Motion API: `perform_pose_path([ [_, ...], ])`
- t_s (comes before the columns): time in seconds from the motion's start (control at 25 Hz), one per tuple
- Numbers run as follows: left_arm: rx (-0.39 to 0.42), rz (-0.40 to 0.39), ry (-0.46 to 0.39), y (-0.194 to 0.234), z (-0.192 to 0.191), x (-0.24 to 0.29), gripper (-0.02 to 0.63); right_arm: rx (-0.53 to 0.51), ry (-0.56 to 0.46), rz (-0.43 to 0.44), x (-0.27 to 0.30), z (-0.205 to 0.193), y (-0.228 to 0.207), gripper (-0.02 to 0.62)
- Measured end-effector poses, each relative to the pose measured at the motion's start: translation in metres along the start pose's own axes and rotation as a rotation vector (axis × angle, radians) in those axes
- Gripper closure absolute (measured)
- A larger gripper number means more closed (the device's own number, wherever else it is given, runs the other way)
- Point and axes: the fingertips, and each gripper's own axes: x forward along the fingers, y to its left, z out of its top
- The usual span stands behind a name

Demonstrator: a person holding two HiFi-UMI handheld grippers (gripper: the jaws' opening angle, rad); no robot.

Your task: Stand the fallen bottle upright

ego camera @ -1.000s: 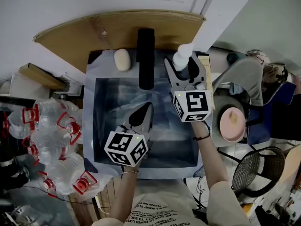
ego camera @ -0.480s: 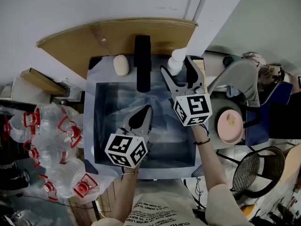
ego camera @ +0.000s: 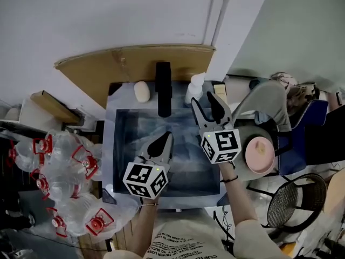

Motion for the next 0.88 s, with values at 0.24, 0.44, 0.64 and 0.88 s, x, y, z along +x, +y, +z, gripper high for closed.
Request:
perform_pose_path([
  [0.24, 0.036, -0.008, -0.035, -0.008, 0.016, -0.014, 0.581, 0.004, 0.052, -0.008, -0.026, -0.001, 0.006, 0.509],
  [0.44, 0.084, -0.018, -0.068, -0.014, 0.03, -0.023, 0.581, -0.01, 0.089, 0.004, -0.045, -0.002, 0.016, 0.578],
  [0.64, 0.131, -0.02, -0.089, -0.018, 0.039, -0.037, 0.581, 0.008, 0.1, 0.038, -0.066, 0.001, 0.027, 0.589],
  [0.88, 0.18, -0.015, -0.108, -0.021, 0.05, -0.056, 0.581, 0.044, 0.091, 0.061, -0.09, 0.012, 0.033, 0.591],
])
